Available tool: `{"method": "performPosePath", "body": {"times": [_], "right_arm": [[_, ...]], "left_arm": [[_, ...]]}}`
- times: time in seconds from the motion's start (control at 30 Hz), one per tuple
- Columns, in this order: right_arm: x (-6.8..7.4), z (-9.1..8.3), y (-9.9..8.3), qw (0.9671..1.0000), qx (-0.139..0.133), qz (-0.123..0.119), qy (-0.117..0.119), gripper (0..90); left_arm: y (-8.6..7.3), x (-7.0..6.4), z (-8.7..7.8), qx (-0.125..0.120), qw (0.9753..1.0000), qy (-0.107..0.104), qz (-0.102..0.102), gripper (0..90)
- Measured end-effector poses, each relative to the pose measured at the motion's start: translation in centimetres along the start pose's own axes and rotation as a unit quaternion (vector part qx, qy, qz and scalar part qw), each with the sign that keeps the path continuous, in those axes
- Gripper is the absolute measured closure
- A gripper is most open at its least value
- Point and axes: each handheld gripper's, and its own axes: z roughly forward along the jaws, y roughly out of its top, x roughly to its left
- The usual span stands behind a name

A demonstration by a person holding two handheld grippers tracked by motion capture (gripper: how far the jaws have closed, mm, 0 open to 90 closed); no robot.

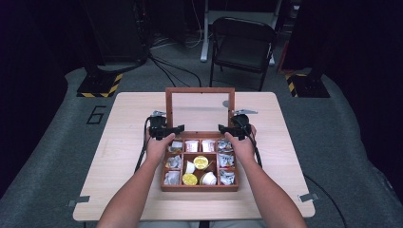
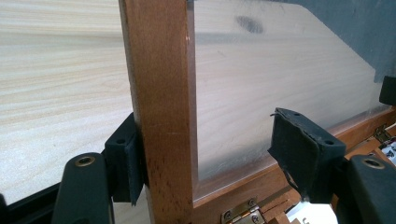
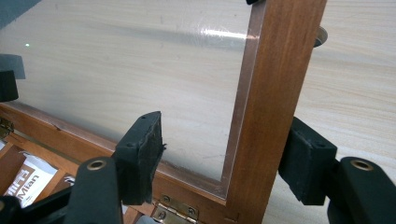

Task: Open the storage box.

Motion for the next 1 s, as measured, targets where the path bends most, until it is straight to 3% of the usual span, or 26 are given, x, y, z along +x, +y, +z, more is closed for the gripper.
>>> {"method": "performPosePath", "body": {"times": [0.57, 0.8, 1.0], "right_arm": [[-0.26, 0.33, 0.27, 0.9999, 0.009, 0.007, 0.007, 35.2], [-0.58, 0.63, 0.34, 0.9995, 0.018, 0.02, 0.016, 35.1], [-0.84, 0.96, 0.3, 0.9991, 0.02, 0.03, 0.021, 34.2]], "left_arm": [[0.06, 0.18, 0.08, 0.008, 0.9998, -0.001, -0.016, 32.0], [0.02, 0.65, 0.4, 0.008, 0.9997, -0.012, -0.021, 32.0], [-0.05, 0.84, 0.58, 0.011, 0.9991, -0.015, -0.038, 31.9]]}}
